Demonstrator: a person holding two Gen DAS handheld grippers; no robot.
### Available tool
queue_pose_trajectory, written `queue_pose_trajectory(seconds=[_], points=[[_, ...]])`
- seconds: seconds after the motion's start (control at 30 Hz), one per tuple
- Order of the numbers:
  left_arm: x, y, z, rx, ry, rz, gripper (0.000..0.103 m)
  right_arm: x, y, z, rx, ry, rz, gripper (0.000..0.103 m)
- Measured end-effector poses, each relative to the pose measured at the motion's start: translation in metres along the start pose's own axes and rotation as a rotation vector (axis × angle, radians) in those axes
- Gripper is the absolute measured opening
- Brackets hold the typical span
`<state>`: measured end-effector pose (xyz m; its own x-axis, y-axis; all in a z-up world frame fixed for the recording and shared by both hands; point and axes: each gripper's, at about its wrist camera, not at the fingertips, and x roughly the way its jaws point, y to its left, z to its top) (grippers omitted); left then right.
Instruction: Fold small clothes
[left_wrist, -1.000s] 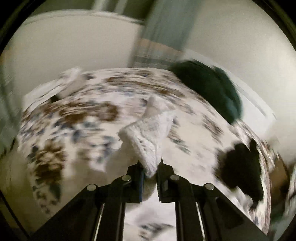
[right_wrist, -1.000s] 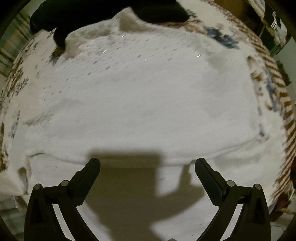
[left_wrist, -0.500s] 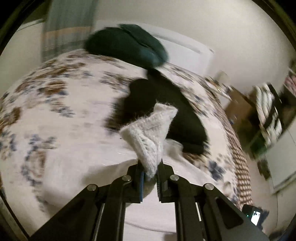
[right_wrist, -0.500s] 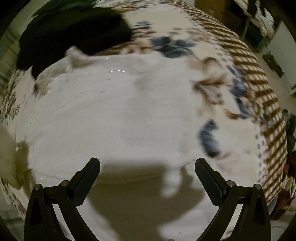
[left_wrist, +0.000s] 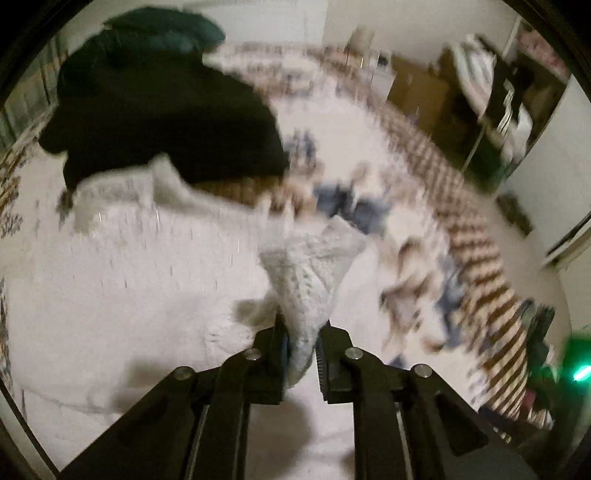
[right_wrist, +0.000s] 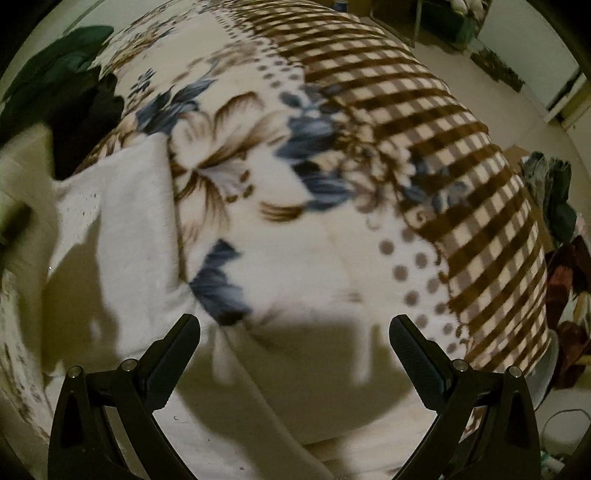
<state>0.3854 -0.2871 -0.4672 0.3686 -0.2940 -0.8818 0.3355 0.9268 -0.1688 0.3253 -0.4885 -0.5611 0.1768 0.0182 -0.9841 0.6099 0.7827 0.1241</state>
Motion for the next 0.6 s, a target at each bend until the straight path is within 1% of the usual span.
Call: queue_pose_trajectory(seconds=[0.03, 0.07, 0.1, 0.13, 0.17, 0.23, 0.27, 0.3, 0.37, 0.43, 0.5, 0.57, 0.6], points=[[0.003, 0.004, -0.003, -0.011, 0.029, -0.010, 0.029, -0.002, -0.005, 0.001, 0.014, 0.004, 0.035, 0.103], [0.001, 0.010, -0.006, -0.028, 0.040, -0.022, 0.044, -0.005, -0.009, 0.001, 0.025, 0.005, 0.066, 0.103], [-0.004, 0.018, -0.009, -0.052, 0.039, -0.038, 0.056, -0.008, -0.013, 0.002, 0.035, 0.003, 0.089, 0.103], [-0.009, 0.026, -0.012, -0.075, 0.040, -0.060, 0.077, -0.011, -0.018, 0.003, 0.050, 0.003, 0.109, 0.103], [-0.016, 0.034, -0.013, -0.097, 0.034, -0.069, 0.088, -0.014, -0.022, 0.003, 0.064, 0.002, 0.130, 0.103], [-0.035, 0.059, -0.017, -0.136, 0.012, -0.057, 0.089, -0.021, -0.030, 0.007, 0.111, 0.003, 0.194, 0.103], [-0.041, 0.069, -0.019, -0.147, 0.007, -0.041, 0.089, -0.023, -0.032, 0.010, 0.137, 0.005, 0.239, 0.103], [-0.051, 0.088, -0.020, -0.166, -0.005, 0.000, 0.089, -0.026, -0.029, 0.011, 0.155, 0.009, 0.282, 0.103], [-0.058, 0.114, -0.024, -0.185, -0.012, 0.056, 0.089, -0.026, -0.020, 0.017, 0.178, 0.030, 0.364, 0.103], [-0.060, 0.143, -0.029, -0.199, -0.012, 0.151, 0.089, -0.020, -0.002, 0.025, 0.174, 0.054, 0.436, 0.103], [-0.055, 0.178, -0.034, -0.221, 0.020, 0.253, 0.089, -0.013, 0.017, 0.031, 0.158, 0.063, 0.466, 0.103], [-0.048, 0.201, -0.042, -0.253, 0.034, 0.303, 0.089, -0.005, 0.042, 0.032, 0.105, 0.063, 0.466, 0.102], [-0.045, 0.215, -0.045, -0.272, 0.043, 0.334, 0.089, 0.000, 0.054, 0.035, 0.073, 0.068, 0.455, 0.093]])
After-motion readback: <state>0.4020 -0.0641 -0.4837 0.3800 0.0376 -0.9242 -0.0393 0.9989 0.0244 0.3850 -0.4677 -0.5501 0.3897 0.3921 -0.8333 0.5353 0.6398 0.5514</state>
